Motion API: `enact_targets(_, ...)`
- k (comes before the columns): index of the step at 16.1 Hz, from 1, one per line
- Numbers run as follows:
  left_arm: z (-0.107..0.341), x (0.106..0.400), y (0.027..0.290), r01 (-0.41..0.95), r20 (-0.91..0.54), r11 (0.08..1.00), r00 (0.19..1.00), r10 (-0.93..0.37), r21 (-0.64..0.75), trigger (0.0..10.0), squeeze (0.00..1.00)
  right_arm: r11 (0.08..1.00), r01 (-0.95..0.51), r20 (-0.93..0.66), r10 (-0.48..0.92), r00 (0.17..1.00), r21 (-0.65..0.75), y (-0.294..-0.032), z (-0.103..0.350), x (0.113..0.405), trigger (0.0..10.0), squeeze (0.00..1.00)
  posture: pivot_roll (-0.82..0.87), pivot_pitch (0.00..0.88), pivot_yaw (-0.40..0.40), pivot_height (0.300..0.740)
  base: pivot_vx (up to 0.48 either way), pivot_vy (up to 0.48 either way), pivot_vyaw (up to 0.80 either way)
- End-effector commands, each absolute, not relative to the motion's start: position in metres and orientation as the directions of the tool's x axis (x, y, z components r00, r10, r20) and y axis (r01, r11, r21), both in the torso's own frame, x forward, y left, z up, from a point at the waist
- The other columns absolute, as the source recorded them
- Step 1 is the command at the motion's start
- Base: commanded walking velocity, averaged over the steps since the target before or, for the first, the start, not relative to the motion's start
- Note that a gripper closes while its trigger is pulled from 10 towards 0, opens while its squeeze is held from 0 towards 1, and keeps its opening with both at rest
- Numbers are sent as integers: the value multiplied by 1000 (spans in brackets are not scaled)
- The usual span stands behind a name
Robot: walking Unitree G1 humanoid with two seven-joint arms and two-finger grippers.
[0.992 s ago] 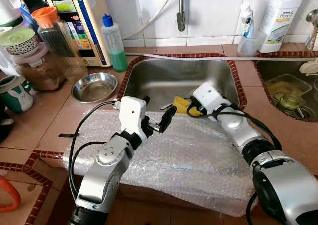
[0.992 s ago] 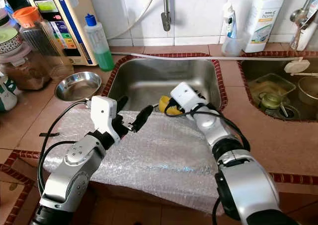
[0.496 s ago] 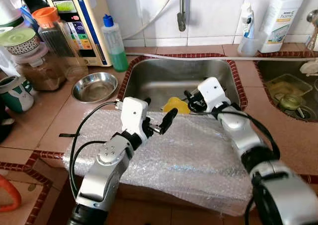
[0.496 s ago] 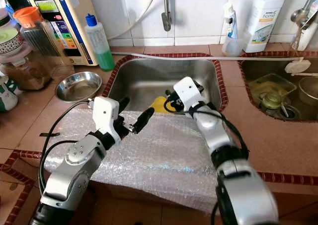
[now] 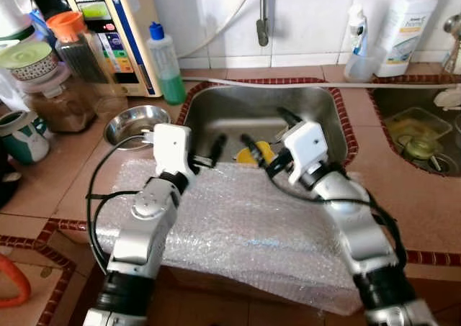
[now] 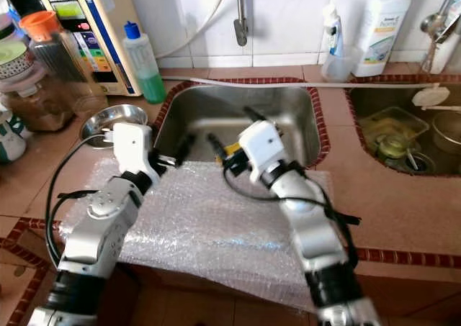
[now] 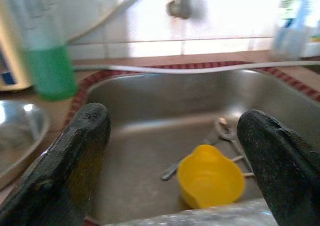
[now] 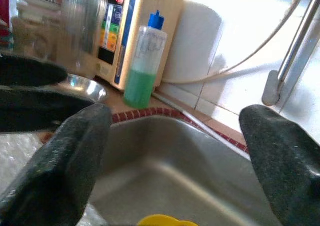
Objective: Kitchen organization
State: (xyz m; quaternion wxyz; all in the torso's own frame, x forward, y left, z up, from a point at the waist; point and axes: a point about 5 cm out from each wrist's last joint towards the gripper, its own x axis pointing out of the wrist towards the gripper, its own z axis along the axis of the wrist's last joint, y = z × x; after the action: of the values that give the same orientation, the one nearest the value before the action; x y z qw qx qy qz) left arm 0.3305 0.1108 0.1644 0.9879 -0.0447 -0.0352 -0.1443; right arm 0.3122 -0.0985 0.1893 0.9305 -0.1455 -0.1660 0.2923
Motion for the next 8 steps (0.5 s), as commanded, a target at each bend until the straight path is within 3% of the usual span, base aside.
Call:
enact_targets(1,163,342,131,162,55,984,986,-158,-70,10000,0,763,-545,209,630,748,-348,-83,188,296,10000,1000,-262,88,149,740,0,0,0)
enact_targets(4,162,355,144,80,32,992,996,-77,-97,10000,0,769,-561,186,627,757,-307,-78,186,284,10000,1000,-271,97,147,740,0,0,0)
enact_targets(6,163,369,153,1,5,996,1000,-1,-87,10000,0,785,-550,157,604,781,-283,-81,185,276,10000,494,-282,108,147,740,0,0,0)
enact_targets(8,169,380,159,-53,-1,996,999,53,-76,10000,0,795,-540,144,590,794,-277,-82,186,273,10000,443,-292,122,152,740,0,0,0)
